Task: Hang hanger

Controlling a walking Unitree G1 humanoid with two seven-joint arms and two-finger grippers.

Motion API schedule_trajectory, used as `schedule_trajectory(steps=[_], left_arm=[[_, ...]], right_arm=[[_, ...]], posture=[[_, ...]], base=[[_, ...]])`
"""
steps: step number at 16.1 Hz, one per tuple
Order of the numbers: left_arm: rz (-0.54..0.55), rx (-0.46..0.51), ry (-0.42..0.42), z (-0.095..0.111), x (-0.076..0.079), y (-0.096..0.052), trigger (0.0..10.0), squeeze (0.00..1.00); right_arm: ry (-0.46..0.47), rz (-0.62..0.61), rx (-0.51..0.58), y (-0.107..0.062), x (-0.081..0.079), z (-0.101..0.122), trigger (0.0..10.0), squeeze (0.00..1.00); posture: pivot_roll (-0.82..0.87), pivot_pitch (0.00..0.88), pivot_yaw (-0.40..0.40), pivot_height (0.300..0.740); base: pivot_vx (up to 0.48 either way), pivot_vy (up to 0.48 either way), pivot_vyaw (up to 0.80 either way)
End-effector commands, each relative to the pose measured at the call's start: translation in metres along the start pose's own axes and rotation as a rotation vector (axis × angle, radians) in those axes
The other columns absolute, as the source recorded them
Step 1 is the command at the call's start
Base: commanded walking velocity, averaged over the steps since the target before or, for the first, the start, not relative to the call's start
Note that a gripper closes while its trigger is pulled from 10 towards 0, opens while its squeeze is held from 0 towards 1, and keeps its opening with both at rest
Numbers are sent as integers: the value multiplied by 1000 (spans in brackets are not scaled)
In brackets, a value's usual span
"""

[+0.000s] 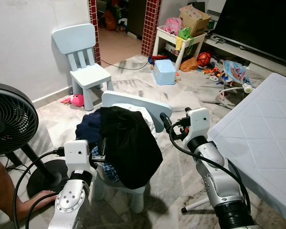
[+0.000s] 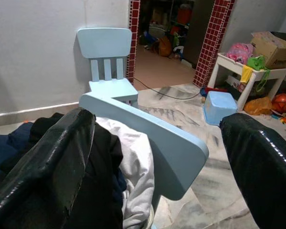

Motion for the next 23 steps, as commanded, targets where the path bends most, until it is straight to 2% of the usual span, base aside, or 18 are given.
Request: schedule_trajectory(steps=[1,8,11,14,15,17,19,21,23], left_arm=[[-16,-1,5,0,4,1,10000,0],[-15,-11,-1,-2,7,1,10000,0],[38,0,17,-1,0,2,10000,0],[39,54,14,8,-9,-2,10000,0],[35,53,13,7,-9,-2,10000,0],[30,45,21,5,-7,-1,10000,0],[61,-6,8,-8,-10,-1,10000,0],[66,-6,7,-8,-11,-2,10000,0],[58,16,13,-1,-7,4,10000,0]], right_arm=[[-4,-15,14,-2,5,5,10000,0],[-4,-16,7,-5,6,4,10000,0],[-5,-27,6,-7,8,4,10000,0],[-7,-73,88,-7,14,27,10000,0],[-9,-75,87,-7,15,27,10000,0],[-20,-88,69,-6,19,22,10000,0],[14,-125,35,-9,27,12,10000,0],[7,-127,28,-11,28,12,10000,0],[8,-130,28,-9,29,12,10000,0]], posture=[[0,0,-102,740],[-5,0,-103,740],[-9,0,-102,740],[-9,0,-101,740],[-11,0,-101,740],[-12,0,-103,740],[-15,0,-104,740],[-20,0,-103,740],[-36,0,-91,740]], base=[[0,0,0],[0,0,0],[0,0,0],[0,0,0],[0,0,0],[0,0,0],[0,0,0],[0,0,0],[0,0,0]])
Point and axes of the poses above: a point about 5 cm out from each wrist's last joint towards the gripper, its own y axis pointing out of the wrist towards the gripper, its own z axis along the axis of the wrist's last joint, x = y × z, the point moved 4 cm from there along y, pointing out of the wrist towards the gripper, and after that the axes turned 12 degrees about y, right-handed, at the moved point
